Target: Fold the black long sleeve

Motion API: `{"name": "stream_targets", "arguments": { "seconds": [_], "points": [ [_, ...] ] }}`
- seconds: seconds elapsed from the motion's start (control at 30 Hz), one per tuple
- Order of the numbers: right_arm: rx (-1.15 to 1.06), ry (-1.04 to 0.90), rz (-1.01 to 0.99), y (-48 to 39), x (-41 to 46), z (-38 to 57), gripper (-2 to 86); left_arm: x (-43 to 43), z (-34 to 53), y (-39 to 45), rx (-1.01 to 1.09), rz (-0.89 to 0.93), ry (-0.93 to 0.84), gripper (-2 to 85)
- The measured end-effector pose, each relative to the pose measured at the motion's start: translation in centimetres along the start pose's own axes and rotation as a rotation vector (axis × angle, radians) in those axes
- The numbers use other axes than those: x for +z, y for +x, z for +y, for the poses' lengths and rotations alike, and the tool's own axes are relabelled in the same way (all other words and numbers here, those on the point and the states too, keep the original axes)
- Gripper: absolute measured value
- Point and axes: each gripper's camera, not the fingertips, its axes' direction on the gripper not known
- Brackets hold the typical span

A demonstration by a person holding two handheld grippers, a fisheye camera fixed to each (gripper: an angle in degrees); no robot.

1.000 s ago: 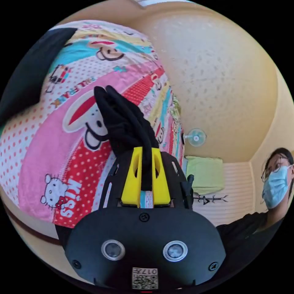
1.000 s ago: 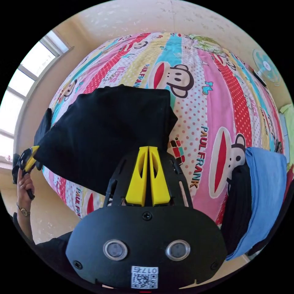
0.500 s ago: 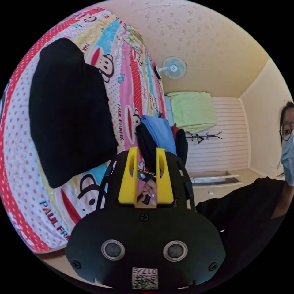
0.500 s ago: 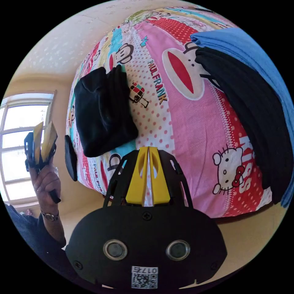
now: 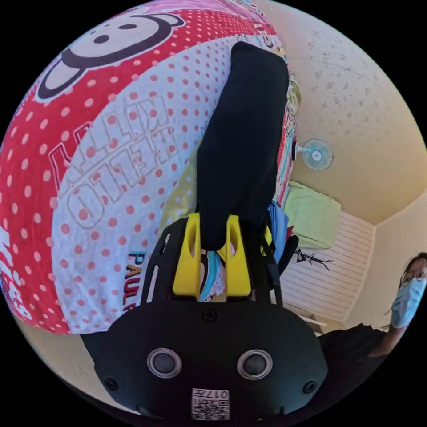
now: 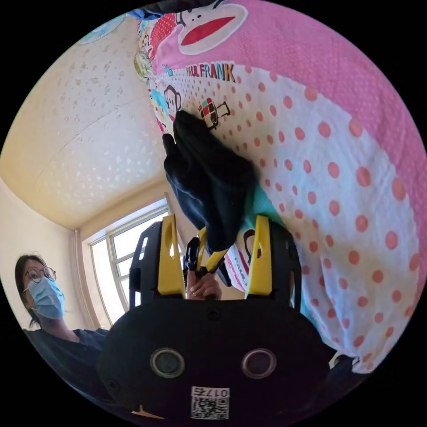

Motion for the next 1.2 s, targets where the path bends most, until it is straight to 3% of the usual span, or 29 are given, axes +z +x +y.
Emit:
{"name": "stream_targets", "arguments": {
  "seconds": [0.2, 0.3, 0.4, 0.6, 0.83, 0.97, 1.03, 1.2],
  "points": [
    [0.02, 0.046, -0.026, -1.9, -1.0, -0.3, 19.3, -0.5, 3.7, 5.2, 0.153, 0.031, -0.089, 6.6],
    [-0.035, 0.041, -0.181, -4.4, -1.5, 1.5, 15.4, -3.2, 5.9, 7.8, 0.237, 0.025, -0.105, 6.5],
    [-0.104, -0.044, -0.112, -8.7, 0.0, 4.9, 15.0, -8.7, 7.3, 8.7, 0.247, 0.027, -0.048, 6.6],
    [-0.27, -0.311, -0.096, -18.3, 9.3, 13.0, 13.5, -23.3, 10.0, 9.5, 0.319, 0.082, 0.161, 6.5],
    [-0.416, -0.649, -0.209, -25.3, 27.5, 23.9, 10.9, -40.2, 14.8, 9.1, 0.36, -0.029, 0.51, 6.7],
    [-0.482, -0.723, -0.137, -24.9, 34.8, 28.8, 9.2, -43.6, 15.1, 4.3, 0.2, -0.127, 0.594, 9.1],
    [-0.524, -0.745, 0.042, -22.1, 37.8, 30.5, 7.8, -43.0, 14.9, 0.2, 0.046, -0.168, 0.587, 11.4],
    [-0.527, -0.79, 0.408, -15.5, 34.2, 29.7, 8.2, -36.9, 16.5, -11.2, -0.348, -0.215, 0.387, 11.5]
  ]
}}
